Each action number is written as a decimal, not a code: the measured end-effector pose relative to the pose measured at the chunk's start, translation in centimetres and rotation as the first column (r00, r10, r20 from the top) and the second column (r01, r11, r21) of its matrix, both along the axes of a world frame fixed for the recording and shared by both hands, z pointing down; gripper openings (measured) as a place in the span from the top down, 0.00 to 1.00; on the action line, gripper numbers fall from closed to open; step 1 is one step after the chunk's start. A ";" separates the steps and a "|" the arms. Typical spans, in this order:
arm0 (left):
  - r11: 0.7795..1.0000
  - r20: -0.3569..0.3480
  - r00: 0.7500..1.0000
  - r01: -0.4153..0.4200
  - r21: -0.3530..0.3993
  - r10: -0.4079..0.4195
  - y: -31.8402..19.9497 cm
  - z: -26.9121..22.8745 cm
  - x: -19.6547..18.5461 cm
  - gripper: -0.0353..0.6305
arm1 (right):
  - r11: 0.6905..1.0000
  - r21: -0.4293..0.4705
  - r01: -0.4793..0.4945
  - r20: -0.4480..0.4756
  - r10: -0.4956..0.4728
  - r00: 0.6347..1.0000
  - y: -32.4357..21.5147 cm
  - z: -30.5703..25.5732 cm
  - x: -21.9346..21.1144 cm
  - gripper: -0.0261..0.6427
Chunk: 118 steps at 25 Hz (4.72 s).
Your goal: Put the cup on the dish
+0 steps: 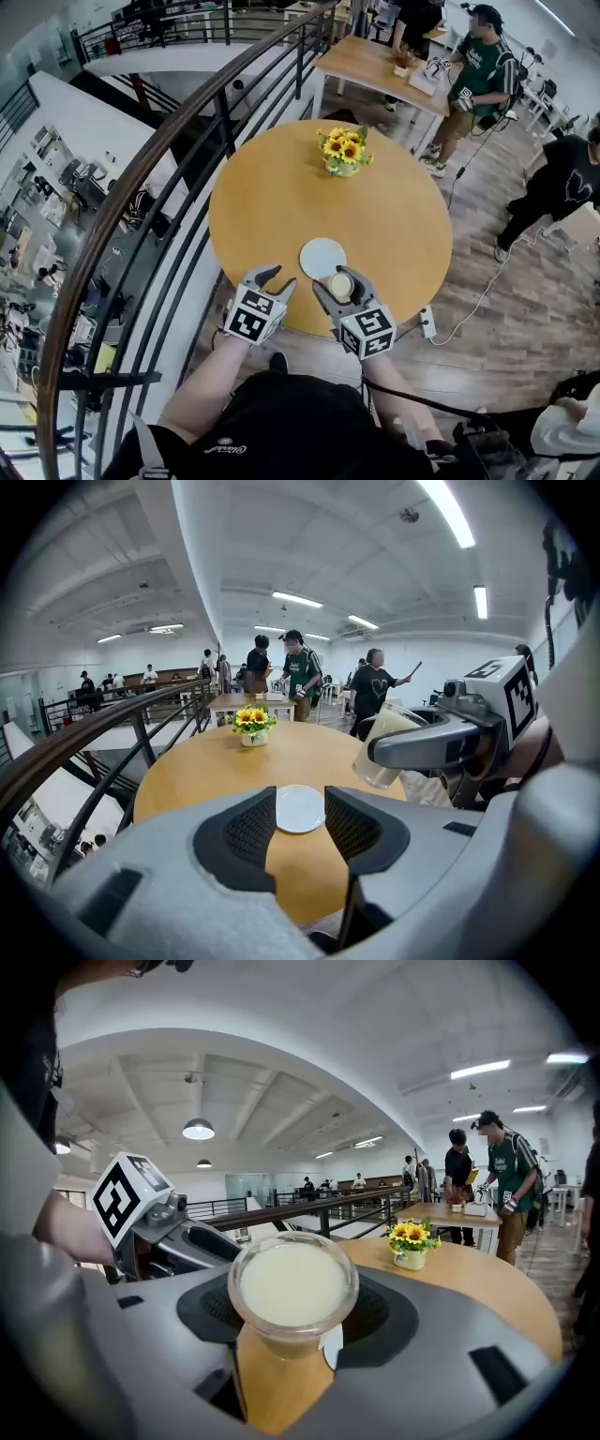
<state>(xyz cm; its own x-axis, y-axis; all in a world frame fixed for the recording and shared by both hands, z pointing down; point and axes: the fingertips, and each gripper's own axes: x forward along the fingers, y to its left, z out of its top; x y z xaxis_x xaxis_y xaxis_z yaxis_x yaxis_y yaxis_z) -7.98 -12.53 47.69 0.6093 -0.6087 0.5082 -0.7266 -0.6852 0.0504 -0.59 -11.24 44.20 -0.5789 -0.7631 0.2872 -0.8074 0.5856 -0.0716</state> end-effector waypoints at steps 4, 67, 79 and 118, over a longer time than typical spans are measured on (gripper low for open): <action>0.999 0.008 0.999 -0.034 -0.006 0.034 -2.3 0.2 -1.0 0.70 | 0.999 0.011 -0.034 -0.004 0.034 0.999 -2.5 -0.5 -1.0 0.59; 0.964 0.091 0.996 0.017 -0.264 0.007 -6.8 15.4 7.7 0.71 | 0.963 -0.263 0.060 -0.213 -0.119 0.970 -14.4 18.6 3.3 0.59; 0.960 0.079 0.997 0.019 -0.280 0.003 -6.5 15.9 7.6 0.71 | 0.949 -0.307 0.068 -0.253 -0.151 0.956 -15.5 21.0 2.1 0.58; 0.954 0.069 0.997 -0.012 -0.299 0.034 -6.5 16.9 7.9 0.71 | 0.977 -0.198 0.081 -0.293 -0.138 0.946 -15.6 22.4 2.0 0.58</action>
